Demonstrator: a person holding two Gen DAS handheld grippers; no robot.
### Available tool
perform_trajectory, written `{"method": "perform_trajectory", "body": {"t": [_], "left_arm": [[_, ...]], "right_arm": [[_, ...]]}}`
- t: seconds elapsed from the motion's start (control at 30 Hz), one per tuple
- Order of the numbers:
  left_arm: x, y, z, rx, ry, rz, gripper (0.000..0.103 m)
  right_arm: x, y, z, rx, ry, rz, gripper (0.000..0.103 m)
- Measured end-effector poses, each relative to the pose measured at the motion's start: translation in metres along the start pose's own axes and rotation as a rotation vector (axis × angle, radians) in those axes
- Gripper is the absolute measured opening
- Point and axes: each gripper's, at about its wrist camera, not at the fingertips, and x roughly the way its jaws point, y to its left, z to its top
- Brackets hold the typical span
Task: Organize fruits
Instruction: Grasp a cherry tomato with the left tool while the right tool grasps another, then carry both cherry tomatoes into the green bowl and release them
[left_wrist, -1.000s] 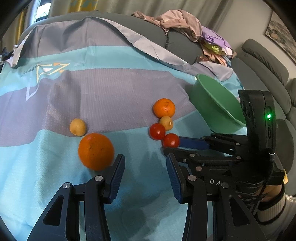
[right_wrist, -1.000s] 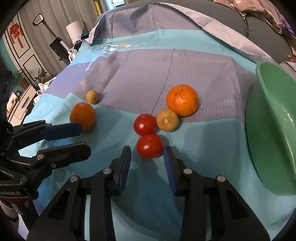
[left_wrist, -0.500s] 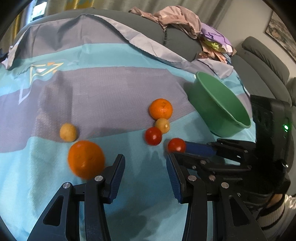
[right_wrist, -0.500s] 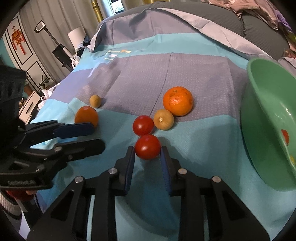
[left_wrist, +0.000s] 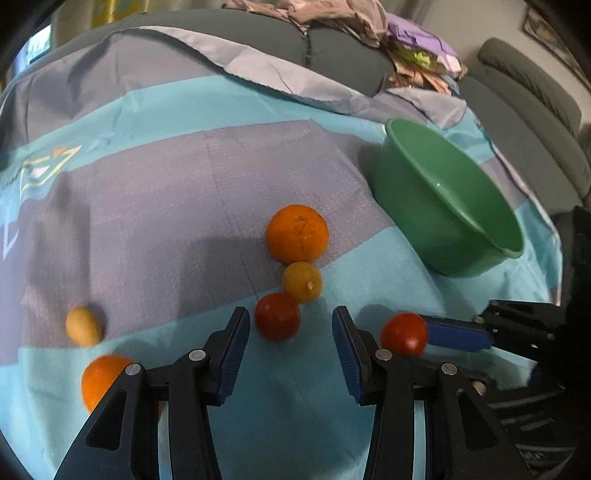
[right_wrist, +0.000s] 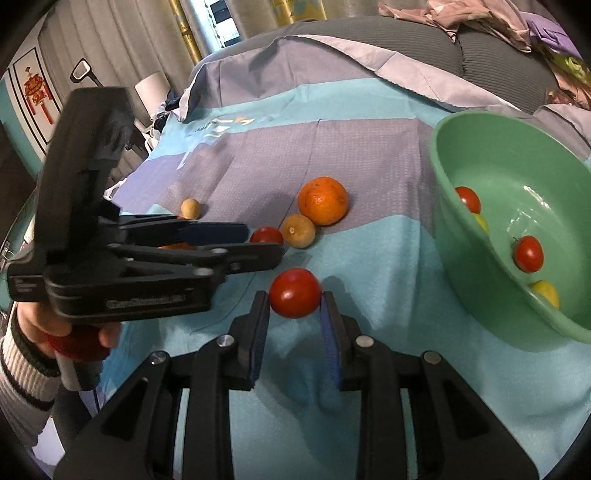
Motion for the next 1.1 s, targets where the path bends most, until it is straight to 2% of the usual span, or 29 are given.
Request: {"method": "perform_trajectory", "body": {"t": [0.17, 0.27, 0.3, 0.67, 1.1], "left_arm": [[0.009, -0.004, 0.0, 0.042, 0.01, 0.045, 0.045], [0.011, -0.006, -0.003, 0.065, 0.002, 0.064, 0.035], [0.011, -0.005, -0.003, 0.067, -0.001, 0.068, 0.026], [-0.017, 0.001, -0.011, 0.019, -0.045, 0.048, 0.026], [-0.067, -0.019, -0.029, 0.005, -0.115, 0.026, 0.026]], "right_arm": [[0.0, -0.002, 0.001, 0.003, -0.007, 0.007, 0.029], [0.0, -0.003, 0.0, 0.011, -0.009, 0.009, 0.029], [0.0, -0.004, 0.0, 0.014, -0.009, 0.011, 0.029], [-0.012, -0.003, -0.001, 0.017, -0.027, 0.002, 0.029], [-0.046, 0.004, -0.015, 0.021, -0.07, -0.023, 0.029]]}}
